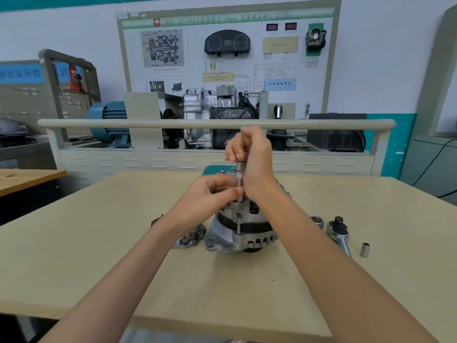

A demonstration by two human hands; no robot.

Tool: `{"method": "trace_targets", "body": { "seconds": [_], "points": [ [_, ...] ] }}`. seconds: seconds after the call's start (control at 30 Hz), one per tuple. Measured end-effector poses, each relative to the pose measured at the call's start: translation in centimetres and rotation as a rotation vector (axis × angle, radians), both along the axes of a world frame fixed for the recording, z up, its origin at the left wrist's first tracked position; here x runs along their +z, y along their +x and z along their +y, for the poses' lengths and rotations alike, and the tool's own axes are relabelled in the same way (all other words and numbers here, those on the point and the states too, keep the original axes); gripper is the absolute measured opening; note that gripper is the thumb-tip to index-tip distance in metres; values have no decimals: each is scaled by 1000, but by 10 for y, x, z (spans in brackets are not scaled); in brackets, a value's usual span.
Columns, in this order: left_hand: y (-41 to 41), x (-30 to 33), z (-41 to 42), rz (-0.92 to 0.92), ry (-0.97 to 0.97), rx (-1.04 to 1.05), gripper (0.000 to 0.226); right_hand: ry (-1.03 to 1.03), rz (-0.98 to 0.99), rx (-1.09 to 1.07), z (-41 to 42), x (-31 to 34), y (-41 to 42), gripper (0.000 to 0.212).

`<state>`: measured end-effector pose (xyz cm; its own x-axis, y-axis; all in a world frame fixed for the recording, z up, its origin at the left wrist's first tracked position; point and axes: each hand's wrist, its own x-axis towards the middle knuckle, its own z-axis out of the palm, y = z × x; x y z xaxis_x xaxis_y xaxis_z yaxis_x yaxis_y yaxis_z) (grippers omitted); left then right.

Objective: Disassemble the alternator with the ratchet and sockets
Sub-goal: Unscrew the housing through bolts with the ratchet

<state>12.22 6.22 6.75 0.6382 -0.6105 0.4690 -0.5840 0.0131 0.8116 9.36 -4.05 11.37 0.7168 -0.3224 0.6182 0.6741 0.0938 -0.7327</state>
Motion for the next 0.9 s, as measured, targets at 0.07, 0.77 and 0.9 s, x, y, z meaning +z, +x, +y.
{"method": "trace_targets", "body": {
  "seconds": [0.07, 0.77, 0.9],
  "points": [
    [1, 0, -1, 15, 5, -12, 13, 108, 55, 250, -7, 5, 2, 58],
    [6, -1, -1, 20, 9, -4, 18, 74, 27, 47, 4, 3, -2, 45],
    [6, -2, 0, 41, 4, -13, 12, 183, 51, 193, 0, 4, 0, 48]
  ]
}}
